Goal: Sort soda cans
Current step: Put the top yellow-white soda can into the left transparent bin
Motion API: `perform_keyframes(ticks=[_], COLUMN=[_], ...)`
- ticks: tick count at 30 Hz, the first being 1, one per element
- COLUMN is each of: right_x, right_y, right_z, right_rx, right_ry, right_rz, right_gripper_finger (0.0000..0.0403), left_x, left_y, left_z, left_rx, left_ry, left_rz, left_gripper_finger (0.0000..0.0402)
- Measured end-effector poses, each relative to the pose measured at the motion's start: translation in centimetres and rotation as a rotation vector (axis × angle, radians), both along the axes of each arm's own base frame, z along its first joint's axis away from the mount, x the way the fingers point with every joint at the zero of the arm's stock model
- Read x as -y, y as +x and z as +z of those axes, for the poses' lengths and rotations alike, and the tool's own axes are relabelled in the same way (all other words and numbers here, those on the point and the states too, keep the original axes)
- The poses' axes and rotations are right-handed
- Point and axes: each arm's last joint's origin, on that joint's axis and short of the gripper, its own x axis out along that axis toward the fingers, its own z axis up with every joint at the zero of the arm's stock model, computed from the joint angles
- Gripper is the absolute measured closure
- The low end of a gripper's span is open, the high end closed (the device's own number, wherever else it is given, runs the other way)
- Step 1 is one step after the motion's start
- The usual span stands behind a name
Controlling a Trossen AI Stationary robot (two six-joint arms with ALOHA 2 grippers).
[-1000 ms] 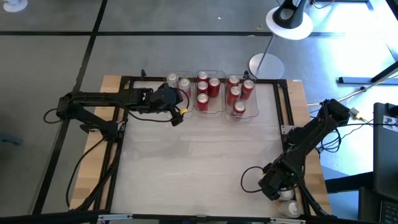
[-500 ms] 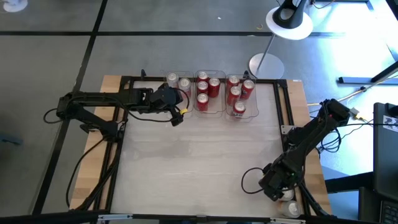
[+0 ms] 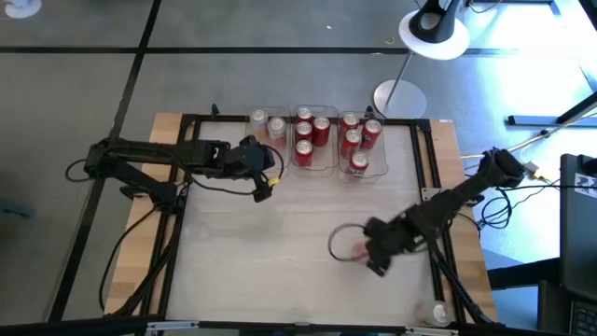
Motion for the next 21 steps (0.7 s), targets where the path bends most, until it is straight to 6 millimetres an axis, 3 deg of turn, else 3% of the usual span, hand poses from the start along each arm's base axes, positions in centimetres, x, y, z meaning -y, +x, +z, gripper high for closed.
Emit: perform_keyframes(ticks=[6, 12, 21], right_x=[4.0, 7.3, 9.3], right_y=[3.2, 6.6, 9.4], right_z=[1.4, 2.4, 3.7], right_rx=[0.262, 0.513, 0.760], right_ry=[-0.268, -0.405, -0.513], right_rz=[0.081, 0.136, 0.204], right_gripper_finger=[0.0130, 0.0130, 0.0130], left_x=[1.4, 1.6, 1.3], left_y=[0.5, 1.0, 1.5], left_z=[-0.4, -0.6, -0.9], left_rx=[-0.002, 0.017, 0.008], left_ry=[-0.034, -0.030, -0.009], left_rz=[-0.049, -0.060, -0.066], left_gripper_finger=[0.0053, 0.0053, 0.0071])
